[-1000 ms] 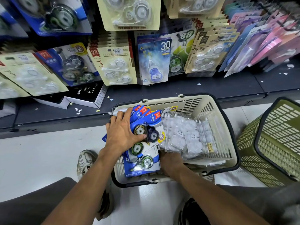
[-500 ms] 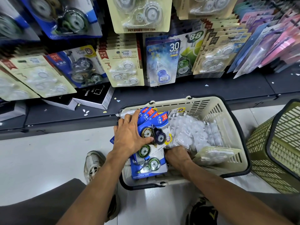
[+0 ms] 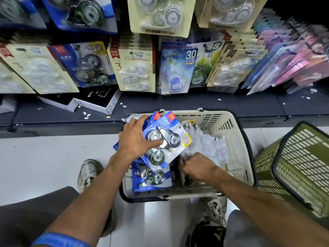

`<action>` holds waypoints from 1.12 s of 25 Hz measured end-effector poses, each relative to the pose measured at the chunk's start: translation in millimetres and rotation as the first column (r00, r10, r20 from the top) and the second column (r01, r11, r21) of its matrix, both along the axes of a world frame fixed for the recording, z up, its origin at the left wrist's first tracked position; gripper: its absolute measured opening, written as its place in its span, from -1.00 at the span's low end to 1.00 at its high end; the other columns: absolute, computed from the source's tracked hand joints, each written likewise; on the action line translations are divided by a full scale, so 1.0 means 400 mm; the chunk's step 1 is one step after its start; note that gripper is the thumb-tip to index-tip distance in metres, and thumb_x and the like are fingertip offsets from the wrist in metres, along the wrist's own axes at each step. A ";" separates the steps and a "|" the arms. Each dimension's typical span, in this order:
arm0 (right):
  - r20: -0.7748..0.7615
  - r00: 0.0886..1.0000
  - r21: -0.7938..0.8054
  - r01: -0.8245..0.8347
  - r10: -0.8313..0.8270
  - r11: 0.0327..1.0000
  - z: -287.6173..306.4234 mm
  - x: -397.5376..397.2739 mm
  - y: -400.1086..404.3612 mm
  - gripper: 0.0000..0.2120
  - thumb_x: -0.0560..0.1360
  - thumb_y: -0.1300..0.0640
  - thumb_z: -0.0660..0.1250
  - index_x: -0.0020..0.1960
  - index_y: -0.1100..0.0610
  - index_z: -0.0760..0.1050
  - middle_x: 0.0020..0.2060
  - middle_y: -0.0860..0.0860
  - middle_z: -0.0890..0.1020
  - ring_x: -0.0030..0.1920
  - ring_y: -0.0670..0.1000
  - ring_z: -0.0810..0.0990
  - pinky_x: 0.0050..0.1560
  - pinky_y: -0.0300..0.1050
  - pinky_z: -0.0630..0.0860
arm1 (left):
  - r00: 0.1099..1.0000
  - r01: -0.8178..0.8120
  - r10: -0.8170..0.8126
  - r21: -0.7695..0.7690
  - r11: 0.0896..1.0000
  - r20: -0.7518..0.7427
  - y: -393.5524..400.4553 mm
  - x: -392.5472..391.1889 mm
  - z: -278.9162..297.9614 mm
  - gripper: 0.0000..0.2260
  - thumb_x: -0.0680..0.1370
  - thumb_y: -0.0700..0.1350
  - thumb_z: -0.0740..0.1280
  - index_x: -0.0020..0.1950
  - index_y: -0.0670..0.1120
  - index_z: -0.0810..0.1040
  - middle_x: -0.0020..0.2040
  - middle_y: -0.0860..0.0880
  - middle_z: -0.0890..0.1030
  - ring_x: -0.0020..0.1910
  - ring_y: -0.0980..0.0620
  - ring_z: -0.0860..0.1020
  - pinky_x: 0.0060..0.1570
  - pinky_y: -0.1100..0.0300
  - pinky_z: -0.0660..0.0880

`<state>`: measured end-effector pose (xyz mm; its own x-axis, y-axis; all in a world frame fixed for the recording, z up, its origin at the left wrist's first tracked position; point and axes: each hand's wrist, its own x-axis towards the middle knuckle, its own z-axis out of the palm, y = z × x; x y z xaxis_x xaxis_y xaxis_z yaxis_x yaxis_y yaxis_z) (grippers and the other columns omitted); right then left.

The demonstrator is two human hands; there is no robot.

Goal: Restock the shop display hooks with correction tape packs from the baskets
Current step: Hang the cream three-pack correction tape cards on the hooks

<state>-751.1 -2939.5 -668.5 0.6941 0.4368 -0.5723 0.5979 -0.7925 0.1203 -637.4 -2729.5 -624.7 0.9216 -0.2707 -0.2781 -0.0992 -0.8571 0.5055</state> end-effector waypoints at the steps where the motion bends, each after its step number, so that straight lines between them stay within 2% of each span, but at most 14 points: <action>1: 0.026 0.999 0.022 -0.022 0.022 1.000 0.031 0.001 -0.016 -0.72 0.55 0.26 0.21 0.23 0.15 0.51 -0.03 0.12 0.70 0.02 0.20 0.66 -0.18 -0.03 0.36 | 1.000 -0.020 0.020 -0.028 0.999 0.001 -0.004 0.000 0.001 -0.06 0.25 0.32 0.59 0.54 0.12 0.31 0.35 -0.07 0.46 0.38 -0.16 0.39 0.37 -0.11 0.36; 3: 0.062 0.998 0.077 -0.021 0.016 0.997 0.102 0.003 -0.041 -0.74 0.52 0.24 0.29 0.20 0.12 0.54 -0.18 0.10 0.69 -0.12 0.18 0.67 -0.26 -0.06 0.32 | 0.999 -0.036 0.036 -0.065 0.997 -0.005 -0.008 -0.003 0.004 -0.07 0.23 0.32 0.60 0.52 0.12 0.34 0.34 -0.07 0.47 0.38 -0.16 0.40 0.37 -0.13 0.37; 5: 0.226 0.973 0.177 0.007 -0.048 0.984 0.171 0.010 -0.069 -0.77 0.38 0.16 0.50 0.01 0.07 0.59 -0.36 0.06 0.64 -0.31 0.12 0.65 -0.38 -0.14 0.28 | 1.000 -0.025 0.024 -0.022 0.999 -0.013 -0.014 -0.010 0.011 -0.06 0.25 0.31 0.60 0.55 0.10 0.31 0.37 -0.09 0.45 0.40 -0.18 0.38 0.38 -0.14 0.37; 7: 0.264 0.923 0.315 0.192 -0.280 0.929 0.233 0.020 -0.102 -0.84 0.48 0.01 0.45 0.04 0.01 0.59 -0.26 0.04 0.68 -0.19 0.11 0.66 -0.27 -0.13 0.40 | 1.000 -0.001 -0.001 0.132 0.991 0.014 -0.025 -0.030 0.023 -0.05 0.29 0.31 0.57 0.58 0.10 0.25 0.41 -0.09 0.40 0.43 -0.18 0.32 0.39 -0.13 0.32; 8: 0.179 0.896 0.352 0.327 -0.406 0.877 0.262 0.030 -0.117 -0.84 0.55 -0.05 0.37 0.07 -0.01 0.59 -0.15 0.00 0.70 -0.08 0.09 0.65 -0.15 -0.10 0.41 | 0.997 -0.002 -0.013 0.186 0.983 0.077 -0.035 -0.040 0.027 -0.08 0.31 0.30 0.56 0.57 0.09 0.27 0.41 -0.08 0.38 0.43 -0.17 0.30 0.39 -0.12 0.28; 10: 0.083 0.813 0.469 0.478 -0.576 0.743 0.296 0.045 -0.146 -0.84 0.54 -0.08 0.39 0.03 -0.02 0.62 -0.11 -0.09 0.72 -0.06 -0.02 0.64 -0.13 -0.14 0.38 | 0.973 0.020 -0.036 0.073 0.997 0.226 -0.068 -0.061 0.052 -0.24 0.37 0.27 0.54 0.50 0.06 0.40 0.38 -0.05 0.42 0.38 -0.12 0.34 0.36 -0.04 0.28; 11: 0.050 0.763 0.539 0.523 -0.645 0.661 0.308 0.053 -0.154 -0.85 0.51 -0.08 0.44 -0.03 -0.01 0.64 -0.16 -0.12 0.73 -0.12 -0.11 0.64 -0.19 -0.17 0.37 | 0.978 0.070 -0.047 -0.106 0.992 0.205 -0.086 -0.067 0.073 -0.31 0.39 0.27 0.52 0.44 0.04 0.47 0.34 -0.01 0.47 0.33 -0.05 0.40 0.33 0.06 0.31; 13: -0.032 0.682 0.669 0.558 -0.730 0.491 0.323 0.065 -0.162 -0.85 0.46 -0.03 0.51 -0.13 0.04 0.65 -0.30 -0.13 0.70 -0.29 -0.23 0.60 -0.27 -0.16 0.39 | 0.977 0.161 -0.206 -0.430 0.888 -0.058 -0.129 -0.077 0.127 -0.33 0.34 0.34 0.52 0.37 0.08 0.55 0.24 0.11 0.58 0.22 0.17 0.52 0.23 0.26 0.40; 15: -0.194 0.631 0.769 0.573 -0.751 0.283 0.336 0.071 -0.156 -0.85 0.44 0.06 0.54 -0.17 0.11 0.64 -0.36 -0.06 0.70 -0.31 -0.16 0.65 -0.24 -0.08 0.51 | 0.894 0.334 -0.420 -0.393 0.857 -0.155 -0.168 -0.095 0.160 -0.45 0.38 0.24 0.56 0.31 0.12 0.58 0.09 0.18 0.64 0.09 0.20 0.59 0.11 0.26 0.48; 18: -0.439 0.555 0.829 0.554 -0.707 -0.080 0.345 0.083 -0.151 -0.89 0.54 0.17 0.44 0.01 0.20 0.60 -0.29 0.04 0.73 -0.31 -0.03 0.67 -0.26 -0.11 0.57 | 0.953 0.287 -0.301 -0.245 0.926 -0.024 -0.191 -0.100 0.148 -0.84 0.53 -0.01 0.49 0.09 0.09 0.63 -0.14 0.08 0.65 -0.09 0.00 0.63 -0.12 0.18 0.48; 21: -0.591 0.200 0.712 0.585 -0.781 -0.389 0.252 0.057 -0.211 -0.76 0.60 0.19 0.34 0.26 0.14 0.49 0.02 0.23 0.69 -0.27 0.02 0.58 -0.29 -0.18 0.53 | 0.981 0.127 -0.159 -0.258 0.958 -0.109 -0.171 -0.096 0.114 -0.83 0.56 -0.07 0.47 0.13 0.10 0.61 -0.10 0.08 0.67 -0.17 0.03 0.64 -0.17 0.18 0.52; 23: -0.482 -0.050 0.546 0.763 -0.875 -0.345 0.146 -0.007 -0.265 -0.76 0.60 0.20 0.32 0.25 0.20 0.50 0.11 0.22 0.63 -0.14 0.06 0.54 -0.10 -0.12 0.58 | 0.977 0.022 -0.090 -0.327 0.945 -0.194 -0.155 -0.087 0.093 -0.80 0.56 -0.10 0.47 0.16 0.06 0.63 -0.08 0.09 0.70 -0.20 0.07 0.67 -0.23 0.20 0.54; 24: -0.409 -0.069 0.415 0.874 -0.910 -0.252 0.100 -0.044 -0.280 -0.76 0.59 0.20 0.32 0.24 0.23 0.51 0.09 0.17 0.60 -0.07 0.09 0.55 0.04 -0.04 0.58 | 0.975 -0.007 -0.071 -0.350 0.937 -0.211 -0.150 -0.083 0.085 -0.79 0.55 -0.10 0.48 0.18 0.06 0.64 -0.09 0.09 0.71 -0.20 0.07 0.69 -0.25 0.21 0.55; 28: -0.403 0.225 0.092 0.974 -0.887 0.205 0.023 -0.098 -0.281 -0.71 0.54 0.28 0.24 0.23 0.20 0.57 0.24 0.08 0.58 0.16 0.07 0.59 0.20 -0.06 0.53 | 0.967 -0.035 -0.065 -0.383 0.923 -0.244 -0.151 -0.070 0.072 -0.78 0.55 -0.09 0.49 0.19 0.06 0.65 -0.10 0.14 0.72 -0.17 0.06 0.71 -0.21 0.19 0.60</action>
